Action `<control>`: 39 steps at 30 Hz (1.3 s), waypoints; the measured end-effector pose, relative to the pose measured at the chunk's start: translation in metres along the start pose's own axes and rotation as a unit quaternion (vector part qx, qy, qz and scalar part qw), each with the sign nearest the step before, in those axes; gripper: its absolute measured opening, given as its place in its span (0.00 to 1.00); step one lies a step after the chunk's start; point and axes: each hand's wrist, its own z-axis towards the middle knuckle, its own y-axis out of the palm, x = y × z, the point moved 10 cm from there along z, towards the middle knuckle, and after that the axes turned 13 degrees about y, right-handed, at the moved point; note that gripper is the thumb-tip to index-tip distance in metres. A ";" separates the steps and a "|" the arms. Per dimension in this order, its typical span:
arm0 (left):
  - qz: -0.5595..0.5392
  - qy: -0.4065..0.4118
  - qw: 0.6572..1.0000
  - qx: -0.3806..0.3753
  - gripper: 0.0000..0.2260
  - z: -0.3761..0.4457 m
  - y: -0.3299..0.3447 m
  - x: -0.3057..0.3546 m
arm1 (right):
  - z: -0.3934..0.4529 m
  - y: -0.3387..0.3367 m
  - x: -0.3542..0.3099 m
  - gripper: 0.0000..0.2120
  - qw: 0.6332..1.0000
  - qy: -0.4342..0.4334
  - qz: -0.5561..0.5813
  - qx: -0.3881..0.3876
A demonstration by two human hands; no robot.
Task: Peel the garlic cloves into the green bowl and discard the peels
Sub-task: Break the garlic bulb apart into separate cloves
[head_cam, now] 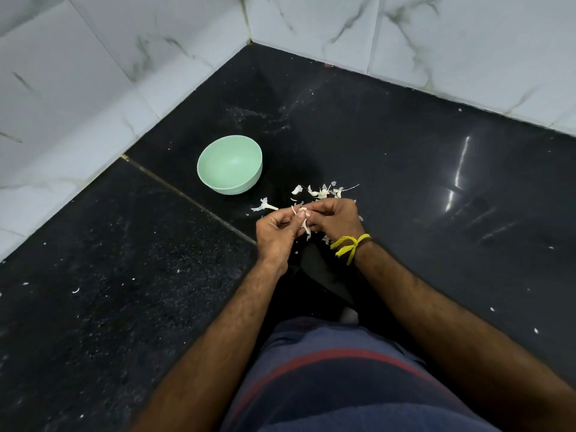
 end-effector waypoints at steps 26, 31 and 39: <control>0.033 0.015 0.997 0.071 0.06 0.007 -0.001 -0.004 | 0.013 -0.040 -0.004 0.09 0.993 -0.009 -0.017 0.118; 0.042 0.016 0.998 0.033 0.08 0.006 0.002 -0.007 | 0.021 -0.038 -0.018 0.06 0.970 -0.048 -0.166 0.172; 0.060 0.060 0.996 0.016 0.06 0.010 0.002 0.008 | 0.010 -0.032 -0.040 0.13 0.928 -0.090 -0.294 0.211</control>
